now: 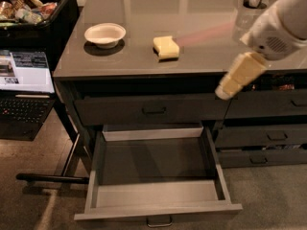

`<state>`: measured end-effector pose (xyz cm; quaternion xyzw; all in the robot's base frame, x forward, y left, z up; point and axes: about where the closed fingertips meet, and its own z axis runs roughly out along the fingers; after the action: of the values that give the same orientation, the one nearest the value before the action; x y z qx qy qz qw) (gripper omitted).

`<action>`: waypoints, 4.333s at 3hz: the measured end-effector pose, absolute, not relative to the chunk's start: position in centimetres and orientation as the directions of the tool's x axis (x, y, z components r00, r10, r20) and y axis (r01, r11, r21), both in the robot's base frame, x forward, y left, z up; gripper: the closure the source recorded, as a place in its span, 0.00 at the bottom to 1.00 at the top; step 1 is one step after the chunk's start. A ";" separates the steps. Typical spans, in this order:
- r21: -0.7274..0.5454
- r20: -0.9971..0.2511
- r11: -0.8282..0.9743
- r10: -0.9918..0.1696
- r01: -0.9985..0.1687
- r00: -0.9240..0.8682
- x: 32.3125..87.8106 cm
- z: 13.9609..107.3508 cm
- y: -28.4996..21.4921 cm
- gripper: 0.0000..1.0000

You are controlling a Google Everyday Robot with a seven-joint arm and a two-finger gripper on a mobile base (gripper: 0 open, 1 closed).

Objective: Place sponge into middle drawer

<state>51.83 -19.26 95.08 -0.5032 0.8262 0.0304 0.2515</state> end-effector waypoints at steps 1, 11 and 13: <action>-0.106 -0.600 0.637 -0.654 -0.764 -0.462 55.3 93.0 -17.1 0.00; -0.059 -0.837 0.853 -0.325 -0.519 -0.440 79.7 83.1 -6.6 0.17; -0.056 -0.847 0.854 -0.316 -0.517 -0.429 80.3 83.6 -6.1 0.63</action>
Offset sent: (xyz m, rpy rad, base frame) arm 0.1182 0.0724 -0.0008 0.6335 -0.2757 -0.5159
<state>80.28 -6.12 83.64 -0.2484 0.8384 0.1066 0.4732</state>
